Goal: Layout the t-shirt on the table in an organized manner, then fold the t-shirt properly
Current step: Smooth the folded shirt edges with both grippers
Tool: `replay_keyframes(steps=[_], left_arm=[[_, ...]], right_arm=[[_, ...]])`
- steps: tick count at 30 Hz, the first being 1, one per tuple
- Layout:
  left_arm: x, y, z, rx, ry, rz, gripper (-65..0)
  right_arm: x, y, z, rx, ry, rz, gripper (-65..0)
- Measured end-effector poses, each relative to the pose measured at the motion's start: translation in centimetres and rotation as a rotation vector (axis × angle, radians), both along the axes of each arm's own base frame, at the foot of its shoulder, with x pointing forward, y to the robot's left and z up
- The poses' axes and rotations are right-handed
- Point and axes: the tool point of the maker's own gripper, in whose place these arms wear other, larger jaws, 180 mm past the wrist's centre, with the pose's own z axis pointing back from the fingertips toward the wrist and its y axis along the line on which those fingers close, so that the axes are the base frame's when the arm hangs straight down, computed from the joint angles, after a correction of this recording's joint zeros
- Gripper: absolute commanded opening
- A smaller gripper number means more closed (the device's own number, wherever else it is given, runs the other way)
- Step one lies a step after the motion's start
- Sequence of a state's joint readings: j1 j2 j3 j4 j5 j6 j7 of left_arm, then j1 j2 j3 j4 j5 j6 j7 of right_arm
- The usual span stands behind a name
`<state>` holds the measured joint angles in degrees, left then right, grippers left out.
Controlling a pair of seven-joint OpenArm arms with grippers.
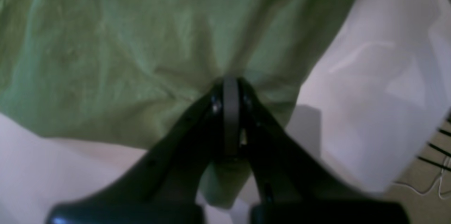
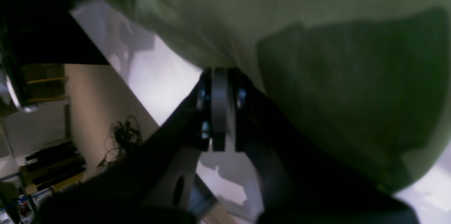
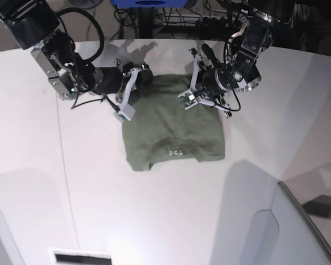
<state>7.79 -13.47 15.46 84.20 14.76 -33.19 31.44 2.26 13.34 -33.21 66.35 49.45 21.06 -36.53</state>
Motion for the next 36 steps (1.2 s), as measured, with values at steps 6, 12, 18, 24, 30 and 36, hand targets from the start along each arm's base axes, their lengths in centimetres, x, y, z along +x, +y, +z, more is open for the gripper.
replay_keyframes(steps=[6, 12, 18, 24, 30, 36], left_arm=[[1.0, 0.6, 1.1, 0.048, -0.032, 0.001, -65.0], [3.0, -0.9, 6.2, 0.020, -0.183, -0.022, -65.0], [1.3, 2.2, 6.8, 0.093, -0.172, 0.024, -65.0], [-0.9, 9.6, 5.2, 0.182, -0.113, 0.244, -65.0], [-2.0, 14.1, 5.1, 0.225, -0.112, 0.341, -65.0], [-3.0, 15.0, 4.0, 0.205, -0.092, 0.366, -65.0]], right_arm=[[0.5, 0.3, 1.1, -0.008, -0.035, 0.019, -63.5], [3.0, 2.4, 5.4, 0.030, -0.121, 0.057, -64.8], [5.9, 2.5, 5.9, 0.007, -0.142, 0.047, -64.8], [7.0, 3.0, 3.7, -0.011, -0.080, 0.008, -65.0], [7.7, 4.0, 2.7, 0.035, -0.077, 0.008, -65.0], [7.9, 1.3, 0.6, 0.004, -0.048, -0.058, -65.0]])
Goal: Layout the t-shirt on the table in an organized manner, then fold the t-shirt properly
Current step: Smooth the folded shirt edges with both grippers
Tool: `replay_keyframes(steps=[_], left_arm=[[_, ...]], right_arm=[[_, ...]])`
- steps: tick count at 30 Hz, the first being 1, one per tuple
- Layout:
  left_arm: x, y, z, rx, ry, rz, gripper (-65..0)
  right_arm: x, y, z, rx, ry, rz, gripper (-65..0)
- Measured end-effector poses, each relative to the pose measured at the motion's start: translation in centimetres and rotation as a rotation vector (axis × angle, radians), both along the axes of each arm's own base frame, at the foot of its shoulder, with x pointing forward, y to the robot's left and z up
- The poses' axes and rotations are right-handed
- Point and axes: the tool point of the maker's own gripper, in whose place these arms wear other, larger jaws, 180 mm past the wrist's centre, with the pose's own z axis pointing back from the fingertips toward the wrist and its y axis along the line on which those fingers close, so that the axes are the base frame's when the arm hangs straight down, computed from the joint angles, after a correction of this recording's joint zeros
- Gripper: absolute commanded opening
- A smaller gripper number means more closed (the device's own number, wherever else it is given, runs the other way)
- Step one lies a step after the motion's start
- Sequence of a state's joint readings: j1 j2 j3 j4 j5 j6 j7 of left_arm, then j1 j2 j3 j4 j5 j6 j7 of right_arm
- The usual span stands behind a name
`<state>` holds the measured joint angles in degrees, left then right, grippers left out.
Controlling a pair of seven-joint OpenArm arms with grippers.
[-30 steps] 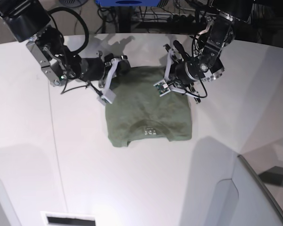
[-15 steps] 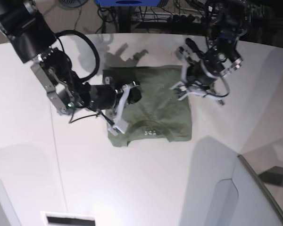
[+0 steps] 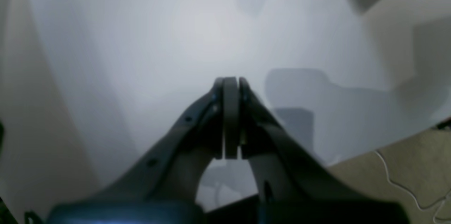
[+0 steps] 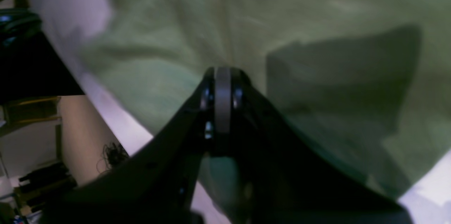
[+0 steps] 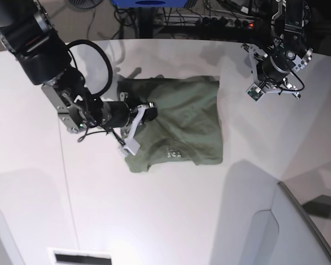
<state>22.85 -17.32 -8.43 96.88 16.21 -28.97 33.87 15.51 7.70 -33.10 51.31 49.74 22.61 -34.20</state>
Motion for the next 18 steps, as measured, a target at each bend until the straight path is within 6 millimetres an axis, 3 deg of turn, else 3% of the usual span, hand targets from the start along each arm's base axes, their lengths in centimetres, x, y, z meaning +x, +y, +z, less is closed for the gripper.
replay_keyframes(steps=[11, 18], left_arm=[[0.1, 0.1, -0.4, 0.000, 0.008, 0.005, -65.0], [0.1, 0.3, -0.3, 0.002, 0.007, 0.008, -65.0]], right_arm=[[0.3, -1.0, -0.1, -0.003, -0.001, -0.019, -65.0], [1.1, -3.1, -0.2, 0.013, 0.011, -0.118, -65.0]])
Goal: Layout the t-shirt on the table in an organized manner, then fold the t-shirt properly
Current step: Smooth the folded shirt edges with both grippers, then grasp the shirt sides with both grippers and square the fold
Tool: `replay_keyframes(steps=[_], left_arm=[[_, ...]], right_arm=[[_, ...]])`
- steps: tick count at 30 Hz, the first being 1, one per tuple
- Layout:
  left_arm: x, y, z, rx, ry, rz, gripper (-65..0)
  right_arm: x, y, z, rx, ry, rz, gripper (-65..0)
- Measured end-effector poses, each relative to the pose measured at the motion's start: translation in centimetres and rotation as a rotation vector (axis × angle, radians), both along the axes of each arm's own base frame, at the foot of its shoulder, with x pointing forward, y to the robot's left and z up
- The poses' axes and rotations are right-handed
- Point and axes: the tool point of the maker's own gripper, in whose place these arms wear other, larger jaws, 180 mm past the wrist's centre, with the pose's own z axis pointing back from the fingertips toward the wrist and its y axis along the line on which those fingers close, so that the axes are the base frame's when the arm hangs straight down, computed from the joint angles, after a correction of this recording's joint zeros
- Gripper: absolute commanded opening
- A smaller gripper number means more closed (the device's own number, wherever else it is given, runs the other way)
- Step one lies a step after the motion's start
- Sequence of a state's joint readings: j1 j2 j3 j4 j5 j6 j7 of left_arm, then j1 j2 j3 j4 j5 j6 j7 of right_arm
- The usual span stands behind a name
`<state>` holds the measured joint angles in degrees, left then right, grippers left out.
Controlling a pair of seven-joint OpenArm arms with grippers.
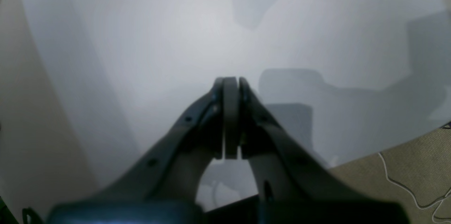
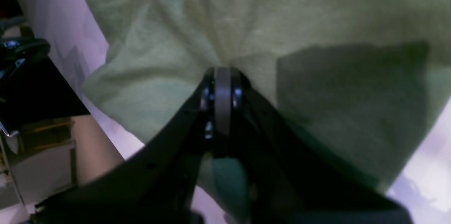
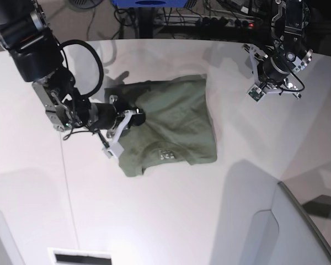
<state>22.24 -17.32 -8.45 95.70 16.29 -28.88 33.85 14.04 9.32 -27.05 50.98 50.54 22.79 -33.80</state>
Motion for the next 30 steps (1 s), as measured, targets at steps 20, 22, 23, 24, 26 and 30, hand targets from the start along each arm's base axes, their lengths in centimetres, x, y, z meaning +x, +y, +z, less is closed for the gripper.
replay_keyframes(steps=[20, 22, 23, 24, 26, 30], left_arm=[[5.1, -2.2, -2.6, -0.139, -0.050, 0.061, -65.0], [6.4, -2.9, -3.2, -0.176, -0.055, 0.077, -65.0], [7.1, -3.3, -3.2, -0.191, -0.065, 0.081, -65.0], [7.9, -3.6, -3.3, -0.209, -0.073, 0.089, -65.0], [9.2, -4.2, -3.4, -0.228, -0.077, 0.096, -65.0], [11.0, -6.9, -3.9, -0.234, -0.067, 0.012, -65.0]], right_arm=[[-1.2, 0.3, -0.5, 0.025, 0.012, -0.026, -65.0], [-1.2, 0.3, -0.5, 0.024, 0.013, -0.024, -65.0], [-1.2, 0.3, -0.5, 0.024, 0.013, -0.024, -65.0], [-1.2, 0.3, -0.5, 0.024, 0.013, -0.024, -65.0], [-1.2, 0.3, -0.5, 0.024, 0.013, -0.024, -65.0], [-1.2, 0.3, -0.5, 0.024, 0.013, -0.024, -65.0]])
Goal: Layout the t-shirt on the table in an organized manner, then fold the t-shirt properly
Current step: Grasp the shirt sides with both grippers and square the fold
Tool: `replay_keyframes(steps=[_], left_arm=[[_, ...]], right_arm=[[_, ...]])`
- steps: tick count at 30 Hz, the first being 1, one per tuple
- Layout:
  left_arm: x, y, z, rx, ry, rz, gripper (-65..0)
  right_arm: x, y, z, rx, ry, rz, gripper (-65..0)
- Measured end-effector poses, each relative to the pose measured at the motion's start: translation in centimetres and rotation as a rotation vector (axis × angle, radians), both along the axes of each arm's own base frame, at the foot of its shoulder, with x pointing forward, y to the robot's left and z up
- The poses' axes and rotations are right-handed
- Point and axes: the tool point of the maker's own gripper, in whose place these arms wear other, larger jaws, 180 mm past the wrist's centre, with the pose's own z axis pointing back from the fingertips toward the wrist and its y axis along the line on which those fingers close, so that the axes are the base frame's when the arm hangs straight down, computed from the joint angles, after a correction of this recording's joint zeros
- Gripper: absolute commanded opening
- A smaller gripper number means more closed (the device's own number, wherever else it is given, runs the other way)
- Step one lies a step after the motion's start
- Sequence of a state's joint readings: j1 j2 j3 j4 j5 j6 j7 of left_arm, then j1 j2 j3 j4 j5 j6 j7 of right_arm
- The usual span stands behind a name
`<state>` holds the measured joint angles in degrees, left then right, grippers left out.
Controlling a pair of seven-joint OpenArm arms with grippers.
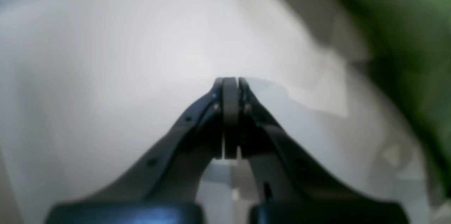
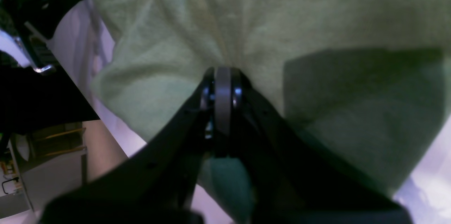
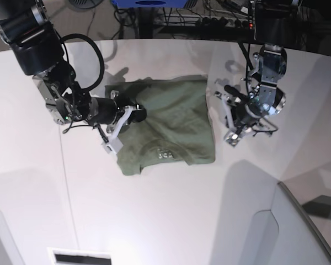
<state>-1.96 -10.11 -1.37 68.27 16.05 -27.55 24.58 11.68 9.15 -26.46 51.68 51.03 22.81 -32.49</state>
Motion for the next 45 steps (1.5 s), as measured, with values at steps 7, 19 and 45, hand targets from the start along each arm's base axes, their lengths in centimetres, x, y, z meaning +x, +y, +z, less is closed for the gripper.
replay_keyframes(steps=[7, 19, 45], left_arm=[[1.0, -3.5, -0.1, -0.017, -0.028, -0.038, -65.0], [1.8, -5.7, 0.0, -0.020, -0.022, -0.091, -65.0], [2.8, -9.1, 0.1, -0.040, -0.021, -0.152, -65.0]], right_arm=[[0.0, 0.0, 0.0, -0.001, 0.000, 0.000, -65.0], [-0.4, 0.0, -0.2, 0.007, 0.005, -0.007, -65.0], [0.1, -3.3, -0.4, -0.005, 0.019, -0.073, -65.0]])
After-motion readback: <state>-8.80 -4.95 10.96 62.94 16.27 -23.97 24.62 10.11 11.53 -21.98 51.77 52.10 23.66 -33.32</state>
